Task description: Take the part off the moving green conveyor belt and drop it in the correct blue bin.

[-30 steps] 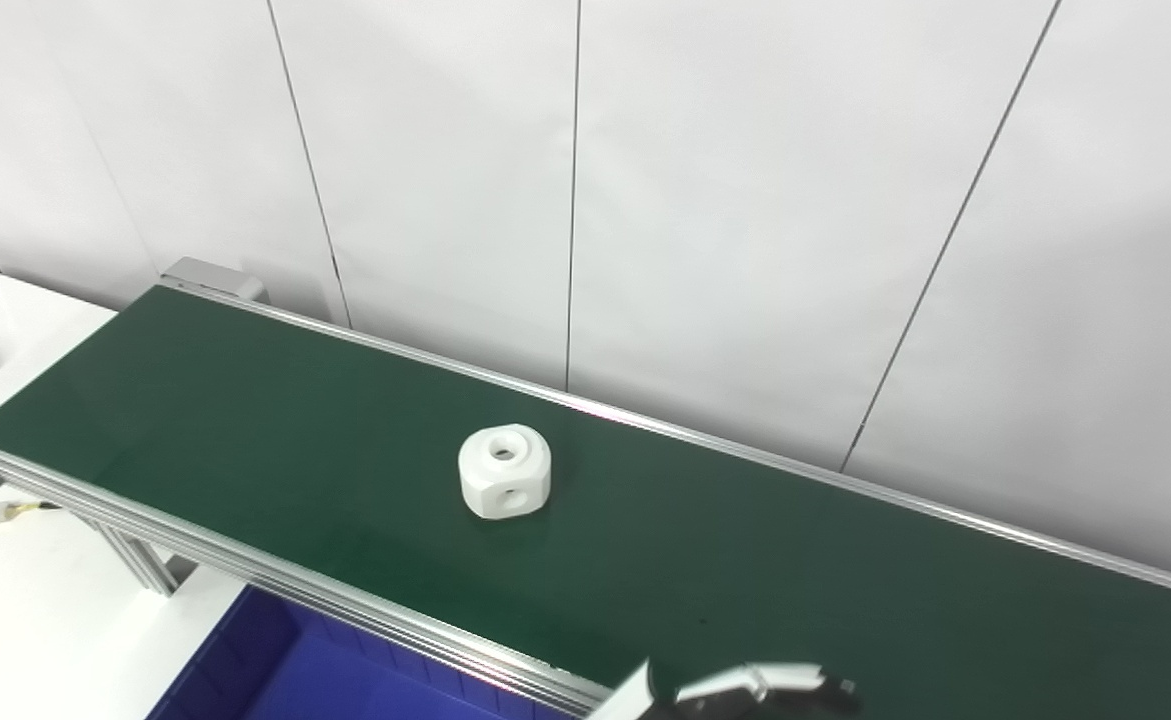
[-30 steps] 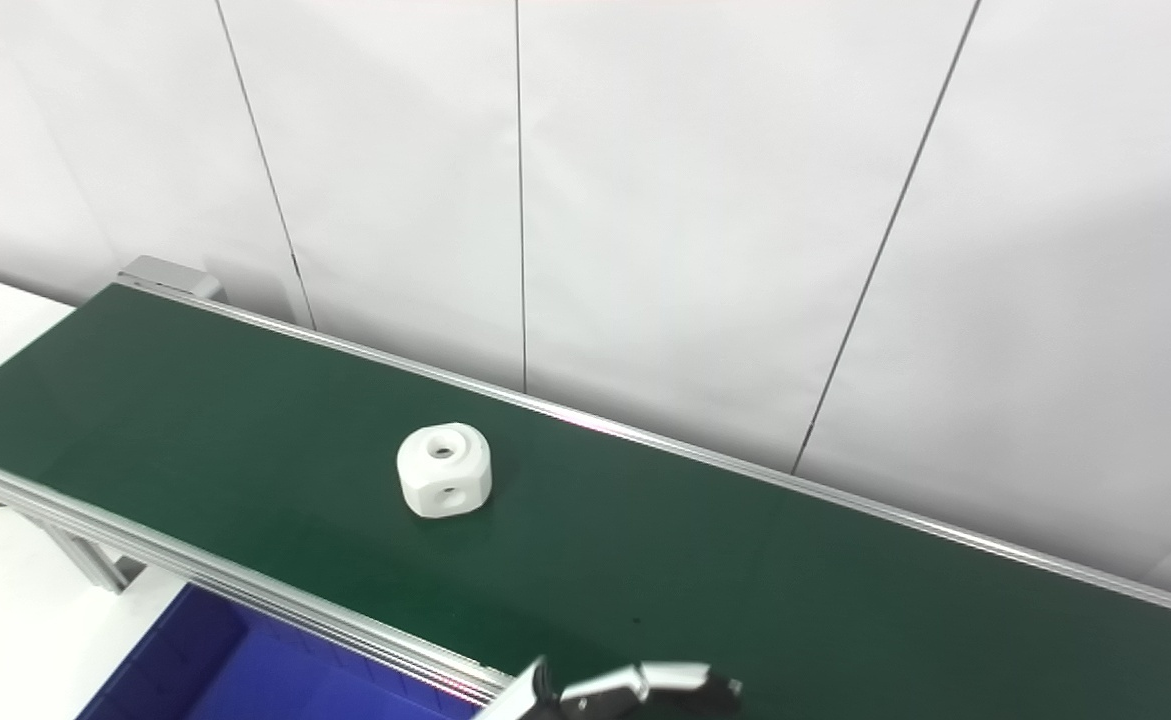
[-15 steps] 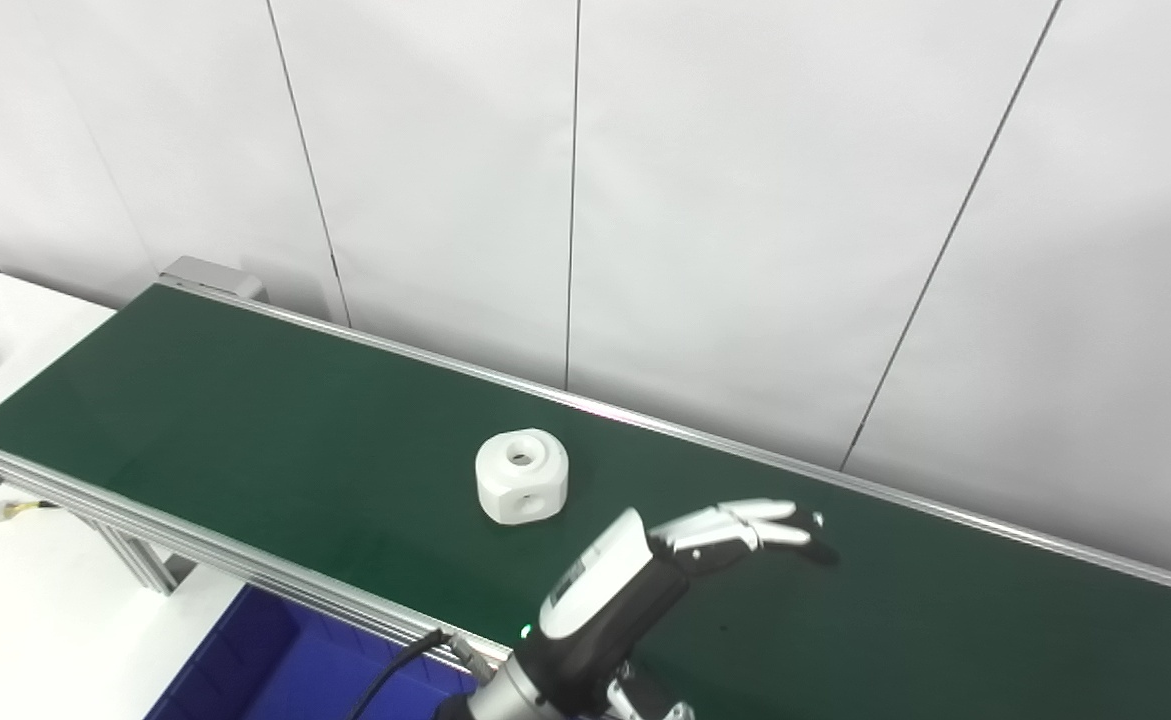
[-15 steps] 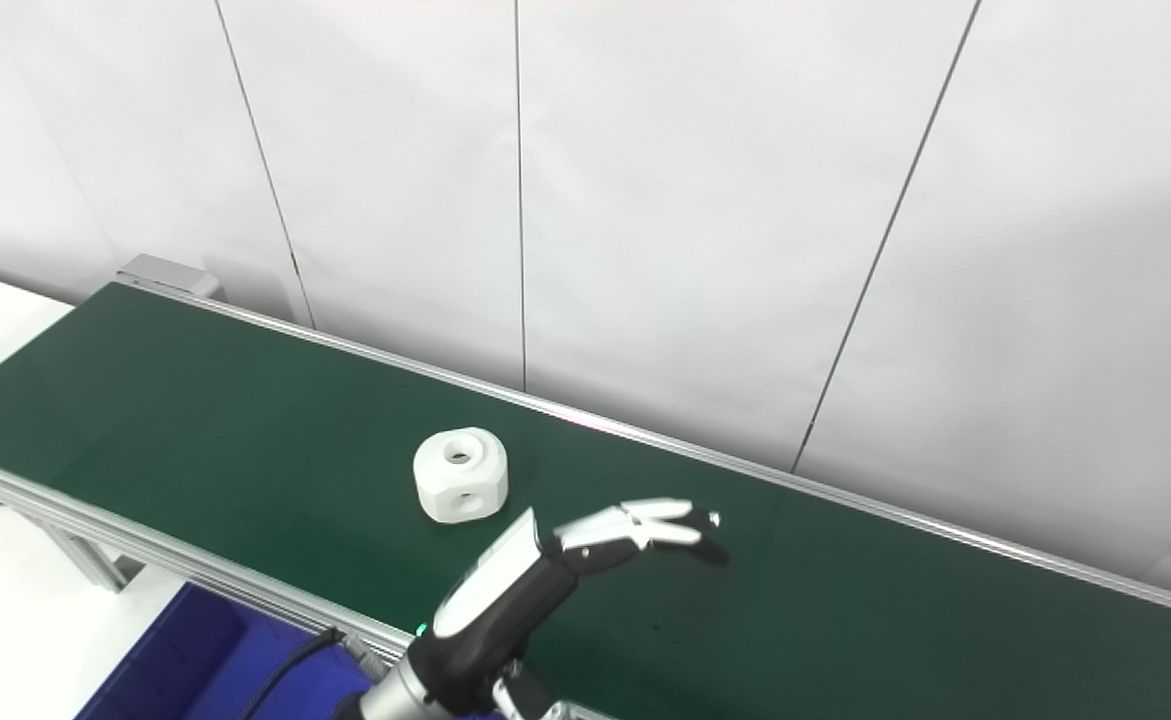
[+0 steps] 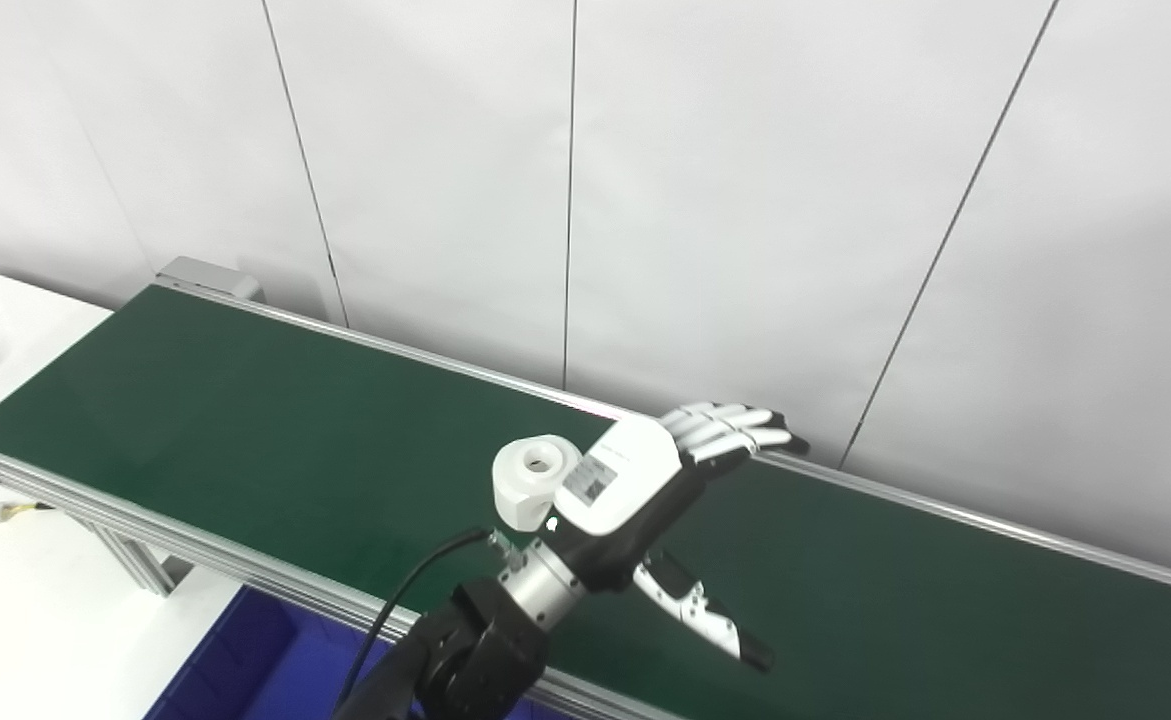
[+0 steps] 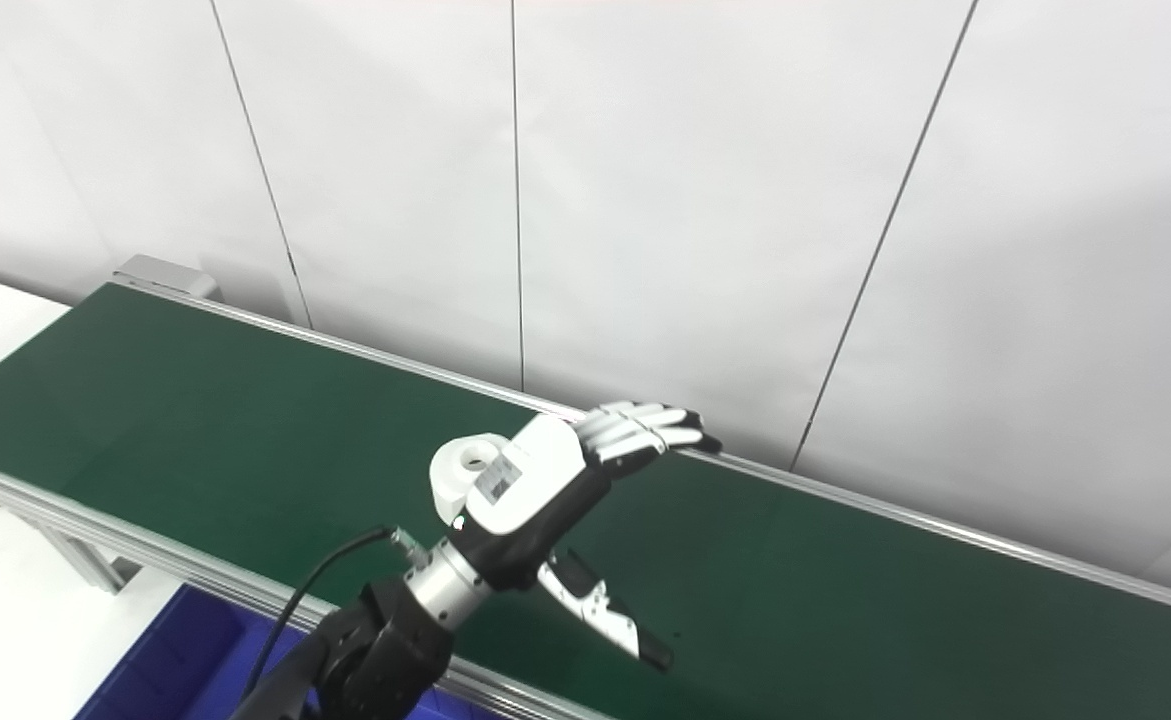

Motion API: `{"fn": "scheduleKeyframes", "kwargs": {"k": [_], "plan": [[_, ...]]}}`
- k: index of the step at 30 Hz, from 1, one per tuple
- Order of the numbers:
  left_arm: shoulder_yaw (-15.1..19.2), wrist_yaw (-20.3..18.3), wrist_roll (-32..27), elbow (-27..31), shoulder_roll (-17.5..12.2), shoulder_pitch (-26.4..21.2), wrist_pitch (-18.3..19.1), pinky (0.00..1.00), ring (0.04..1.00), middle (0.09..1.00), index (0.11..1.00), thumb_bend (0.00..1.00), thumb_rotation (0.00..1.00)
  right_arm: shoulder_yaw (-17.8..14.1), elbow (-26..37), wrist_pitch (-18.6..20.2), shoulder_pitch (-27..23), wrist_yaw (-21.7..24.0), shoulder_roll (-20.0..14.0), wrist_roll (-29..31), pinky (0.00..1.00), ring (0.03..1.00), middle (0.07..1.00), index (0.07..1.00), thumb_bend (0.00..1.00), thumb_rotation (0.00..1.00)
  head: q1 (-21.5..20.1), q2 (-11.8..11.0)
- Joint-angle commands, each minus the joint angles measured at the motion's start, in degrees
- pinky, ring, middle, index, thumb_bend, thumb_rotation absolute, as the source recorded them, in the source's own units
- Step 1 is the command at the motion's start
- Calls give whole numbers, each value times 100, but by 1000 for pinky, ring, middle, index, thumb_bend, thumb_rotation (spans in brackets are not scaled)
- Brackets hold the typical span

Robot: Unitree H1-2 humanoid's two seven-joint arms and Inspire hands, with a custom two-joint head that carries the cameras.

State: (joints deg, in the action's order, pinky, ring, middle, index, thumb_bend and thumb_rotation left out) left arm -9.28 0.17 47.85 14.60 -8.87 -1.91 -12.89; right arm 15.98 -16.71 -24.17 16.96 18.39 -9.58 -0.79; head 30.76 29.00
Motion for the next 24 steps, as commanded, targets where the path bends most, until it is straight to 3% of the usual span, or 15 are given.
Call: {"fn": "scheduleKeyframes", "kwargs": {"k": [1,13,24], "plan": [[85,136,199,-33,-125,-247,119,849,864,872,804,1000,585,26,82,-275,-6,-43,6,-6,1000,1000,1000,976,1000,968,-20,3],[199,275,489,-719,-491,-496,565,847,871,861,799,982,582,72,98,-275,1,-106,18,-22,1000,1000,999,971,1000,972,-66,5],[95,354,703,-1024,-383,-445,1181,847,863,854,800,974,531,122,105,-275,-3,-151,8,-33,1000,1000,992,958,1000,967,-114,5]]}}
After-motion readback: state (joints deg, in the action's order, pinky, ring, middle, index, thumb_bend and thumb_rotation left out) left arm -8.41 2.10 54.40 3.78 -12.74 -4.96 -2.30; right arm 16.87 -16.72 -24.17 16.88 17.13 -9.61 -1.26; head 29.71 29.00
